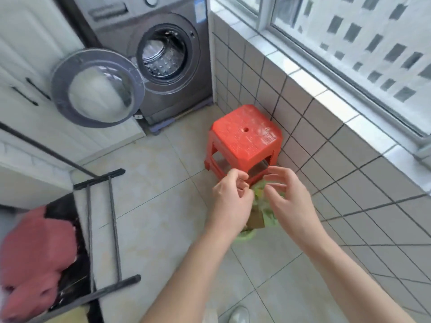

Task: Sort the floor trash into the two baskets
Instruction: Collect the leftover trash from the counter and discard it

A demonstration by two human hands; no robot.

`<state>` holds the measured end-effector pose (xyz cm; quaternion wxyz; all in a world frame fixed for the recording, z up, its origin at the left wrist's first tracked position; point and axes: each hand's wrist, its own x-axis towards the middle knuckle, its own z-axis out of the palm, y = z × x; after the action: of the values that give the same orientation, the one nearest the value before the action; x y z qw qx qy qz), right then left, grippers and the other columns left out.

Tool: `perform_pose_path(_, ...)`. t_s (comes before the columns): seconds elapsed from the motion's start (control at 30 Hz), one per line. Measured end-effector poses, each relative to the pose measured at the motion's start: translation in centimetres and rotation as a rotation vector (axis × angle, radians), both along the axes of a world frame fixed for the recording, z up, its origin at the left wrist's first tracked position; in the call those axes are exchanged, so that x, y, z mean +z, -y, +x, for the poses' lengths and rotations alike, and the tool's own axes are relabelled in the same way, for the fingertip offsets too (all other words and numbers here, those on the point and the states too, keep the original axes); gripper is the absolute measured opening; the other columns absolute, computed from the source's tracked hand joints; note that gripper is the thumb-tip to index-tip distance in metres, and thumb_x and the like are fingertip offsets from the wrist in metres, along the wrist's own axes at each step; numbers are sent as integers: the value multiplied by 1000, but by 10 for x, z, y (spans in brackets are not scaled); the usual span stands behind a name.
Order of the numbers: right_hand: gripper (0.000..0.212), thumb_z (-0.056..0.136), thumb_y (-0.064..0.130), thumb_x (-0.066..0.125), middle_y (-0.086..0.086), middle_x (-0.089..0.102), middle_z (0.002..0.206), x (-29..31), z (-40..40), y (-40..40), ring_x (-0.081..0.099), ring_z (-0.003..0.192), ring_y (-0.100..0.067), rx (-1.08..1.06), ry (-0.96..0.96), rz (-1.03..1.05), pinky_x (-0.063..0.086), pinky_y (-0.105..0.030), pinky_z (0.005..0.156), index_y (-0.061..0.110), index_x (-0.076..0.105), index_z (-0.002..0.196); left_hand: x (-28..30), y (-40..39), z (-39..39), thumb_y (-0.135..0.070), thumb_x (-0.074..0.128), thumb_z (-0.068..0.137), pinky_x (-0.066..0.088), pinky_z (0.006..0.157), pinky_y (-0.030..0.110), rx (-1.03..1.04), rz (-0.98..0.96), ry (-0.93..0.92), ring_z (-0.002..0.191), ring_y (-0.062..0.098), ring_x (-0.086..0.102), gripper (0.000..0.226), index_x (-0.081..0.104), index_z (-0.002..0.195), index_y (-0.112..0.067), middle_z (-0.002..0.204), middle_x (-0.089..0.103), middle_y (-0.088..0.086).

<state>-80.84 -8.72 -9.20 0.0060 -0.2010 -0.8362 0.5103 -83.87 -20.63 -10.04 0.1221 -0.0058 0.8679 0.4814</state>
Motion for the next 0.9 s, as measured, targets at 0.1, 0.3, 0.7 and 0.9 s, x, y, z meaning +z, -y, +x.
perform_pose_path(0.1,33,90,11,53,11,63,108,33,-3,35,59,101,1,98,-16,-21,48,-21,82,23,54,120,28,58,8,-15,57,85,45,73,18,75,-56,-26,81,5,59,20,58,101,-26,88,65,-10)
perform_pose_path(0.3,29,92,14,55,11,63,108,65,-13,105,57,100,8,273,-5,-40,45,-9,77,25,55,119,61,158,23,-13,58,88,50,75,25,296,-89,-101,81,0,60,19,58,98,-29,85,65,-12)
perform_pose_path(0.7,26,93,13,53,5,65,106,77,-109,229,62,96,-3,557,44,73,44,-4,77,17,57,118,94,325,-34,-16,57,90,48,70,18,517,-113,-101,79,1,60,16,58,95,-31,82,68,-10)
perform_pose_path(0.9,24,92,14,55,7,67,103,83,-196,273,64,98,-5,567,10,68,45,-10,80,21,57,115,95,371,-110,-15,57,89,52,71,30,556,-124,-78,73,7,64,14,61,96,-25,80,68,-7)
